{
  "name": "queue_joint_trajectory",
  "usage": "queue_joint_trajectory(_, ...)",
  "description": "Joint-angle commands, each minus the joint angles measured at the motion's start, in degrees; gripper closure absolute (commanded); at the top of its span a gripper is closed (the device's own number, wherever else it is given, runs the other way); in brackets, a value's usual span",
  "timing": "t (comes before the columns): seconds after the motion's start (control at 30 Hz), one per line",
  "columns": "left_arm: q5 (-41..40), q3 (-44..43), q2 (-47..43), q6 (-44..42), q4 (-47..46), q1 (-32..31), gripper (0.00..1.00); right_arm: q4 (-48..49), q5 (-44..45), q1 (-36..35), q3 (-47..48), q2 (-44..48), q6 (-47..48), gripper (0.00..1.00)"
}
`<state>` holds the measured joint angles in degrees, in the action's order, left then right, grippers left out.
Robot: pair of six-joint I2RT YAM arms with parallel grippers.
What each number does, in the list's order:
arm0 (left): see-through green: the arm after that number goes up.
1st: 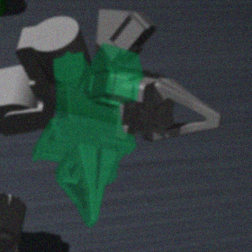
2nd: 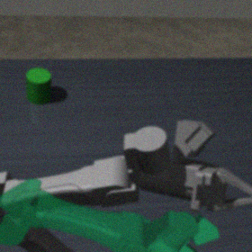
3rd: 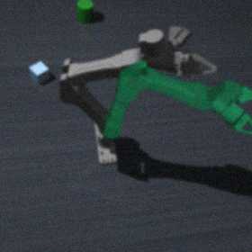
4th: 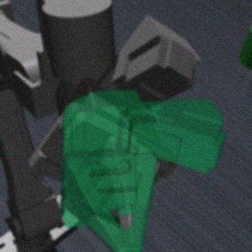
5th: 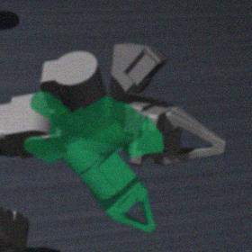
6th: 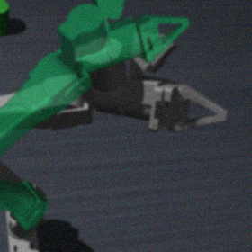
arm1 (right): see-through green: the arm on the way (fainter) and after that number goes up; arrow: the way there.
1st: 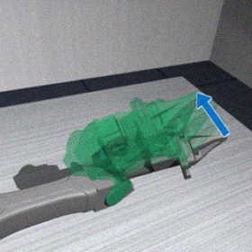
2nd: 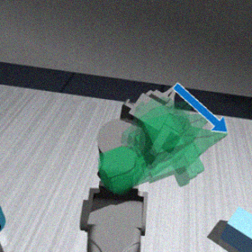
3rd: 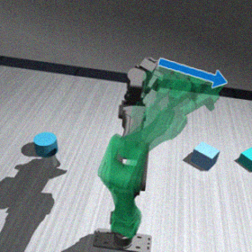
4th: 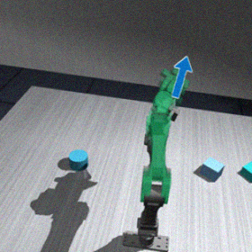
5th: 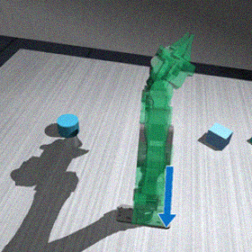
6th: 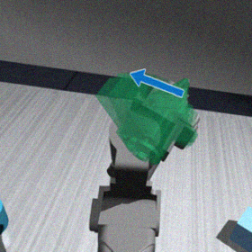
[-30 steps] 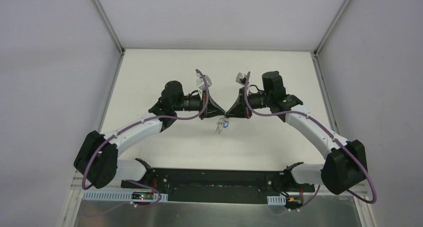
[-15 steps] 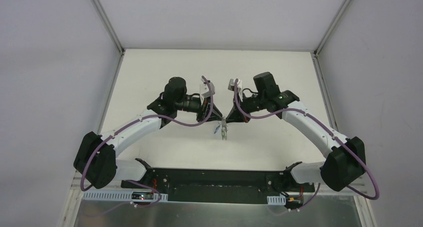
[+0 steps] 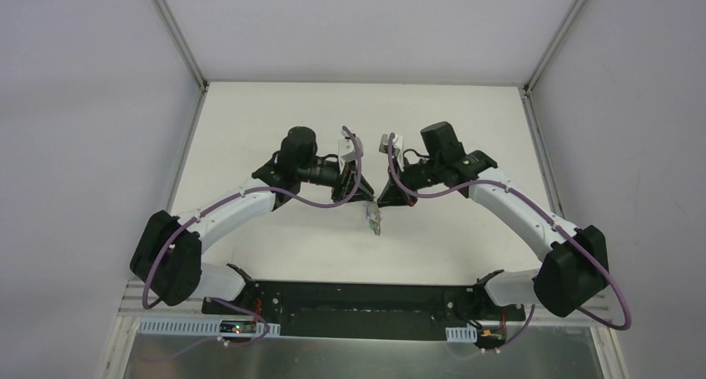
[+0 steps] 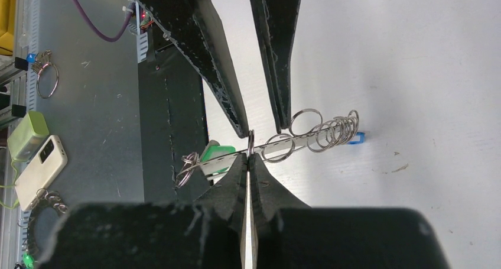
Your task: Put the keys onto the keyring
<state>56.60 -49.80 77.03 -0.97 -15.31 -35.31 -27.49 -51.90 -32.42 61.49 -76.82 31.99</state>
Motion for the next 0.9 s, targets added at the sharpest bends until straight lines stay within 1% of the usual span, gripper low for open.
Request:
queue_joint_trajectory(0.0, 2.22, -1.82, 0.85, 0.07, -3.76, -1.1, 0.77, 1.33, -1.97, -0.27, 1.37, 1.05, 0.62, 1.0)
queue_joint_trajectory(0.1, 1.99, -2.2, 1.4, 0.76, -4.67, -1.34, 0.8, 1.62, -1.96, -0.31, 1.0, 1.22, 0.4, 1.0)
queue_joint_trajectory(0.2, 1.88, -2.64, 1.98, 0.8, -5.56, -1.42, 0.87, 1.87, -1.97, -0.28, 0.67, 1.39, 0.22, 1.0)
queue_joint_trajectory(0.3, 2.17, -2.84, 2.45, 2.72, -6.07, -1.64, 0.92, 2.2, -1.89, -0.27, 0.48, 1.39, 0.03, 1.0)
queue_joint_trajectory(0.4, 2.73, -2.85, 2.83, 2.73, -5.99, -1.93, 1.0, 2.55, -1.88, -0.19, 0.47, 1.38, -0.38, 1.0)
queue_joint_trajectory(0.6, 4.45, -2.18, 2.07, 1.52, -3.96, -1.96, 1.0, 4.57, -0.74, 0.18, -0.32, 2.56, -1.73, 1.0)
queue_joint_trajectory(0.63, 4.36, -1.63, 1.47, 1.5, -4.29, -1.88, 1.0, 5.31, -0.47, 0.63, -0.94, 3.12, -2.32, 0.98)
queue_joint_trajectory(0.67, 4.51, -1.0, 1.0, 1.72, -5.42, -1.7, 1.0, 6.09, -0.25, 1.18, -1.53, 3.81, -2.93, 0.93)
queue_joint_trajectory(0.7, 4.82, -0.19, 0.54, 3.66, -8.01, -1.43, 1.0, 7.1, -0.33, 2.09, -2.12, 4.53, -3.93, 0.86)
queue_joint_trajectory(0.73, 5.08, 0.79, 0.3, 6.67, -11.66, -1.25, 1.0, 8.46, -0.83, 3.21, -2.95, 5.36, -5.21, 0.76)
queue_joint_trajectory(0.8, 5.02, 2.74, 0.14, 13.74, -20.9, -0.59, 1.0, 11.18, -2.5, 6.06, -4.43, 7.07, -7.88, 0.62)
queue_joint_trajectory(0.83, 4.68, 3.57, 0.08, 17.19, -24.82, -0.36, 1.0, 12.05, -3.27, 7.55, -5.0, 7.79, -8.88, 0.56)
queue_joint_trajectory(0.87, 4.19, 4.33, 0.06, 19.8, -27.99, -0.29, 1.0, 12.43, -3.9, 8.27, -5.4, 8.49, -9.51, 0.53)
